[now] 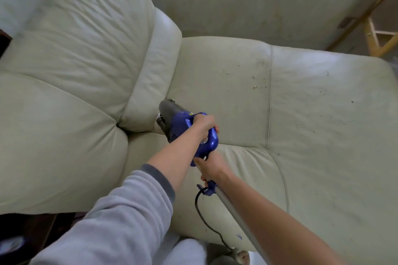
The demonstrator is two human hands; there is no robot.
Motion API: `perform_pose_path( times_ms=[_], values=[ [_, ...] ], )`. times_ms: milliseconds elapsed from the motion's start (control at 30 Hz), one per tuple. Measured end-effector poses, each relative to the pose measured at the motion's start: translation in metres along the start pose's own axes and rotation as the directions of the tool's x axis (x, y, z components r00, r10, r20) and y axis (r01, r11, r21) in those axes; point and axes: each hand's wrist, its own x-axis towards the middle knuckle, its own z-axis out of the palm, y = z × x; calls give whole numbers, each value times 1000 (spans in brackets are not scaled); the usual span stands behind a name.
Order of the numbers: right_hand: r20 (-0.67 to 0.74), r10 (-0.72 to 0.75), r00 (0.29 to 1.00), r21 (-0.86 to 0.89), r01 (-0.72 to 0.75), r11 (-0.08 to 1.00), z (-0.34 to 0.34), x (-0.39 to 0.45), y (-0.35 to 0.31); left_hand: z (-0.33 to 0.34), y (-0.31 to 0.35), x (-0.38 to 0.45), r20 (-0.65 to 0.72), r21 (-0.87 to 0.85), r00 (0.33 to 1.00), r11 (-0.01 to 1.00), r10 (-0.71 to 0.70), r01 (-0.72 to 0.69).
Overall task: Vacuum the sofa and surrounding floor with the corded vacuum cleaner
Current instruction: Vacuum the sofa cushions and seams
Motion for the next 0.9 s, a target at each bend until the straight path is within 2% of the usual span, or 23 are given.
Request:
perform_pose_path(
  times_ms=[300,400,533,733,900],
  values=[
    [-10,8,1000,37,-8,999,-19,-32,31,25,-14,-34,48,-3,999,1000,19,-19],
    [-32,-9,999,49,10,999,-23,-41,43,41,-20,-38,135,50,991,998,22,-29],
    [-39,1,999,47,1,999,-20,-43,44,34,-21,-37,80,78,995,995,57,-63],
    [-54,-8,999,-18,7,1000,-14,-23,18,16,-6,-8,74,-71,991,992,113,-108],
    [-45,-1,999,-98,-4,995,-6,18,-19,-14,22,37,83,-224,993,973,85,-65]
  ],
)
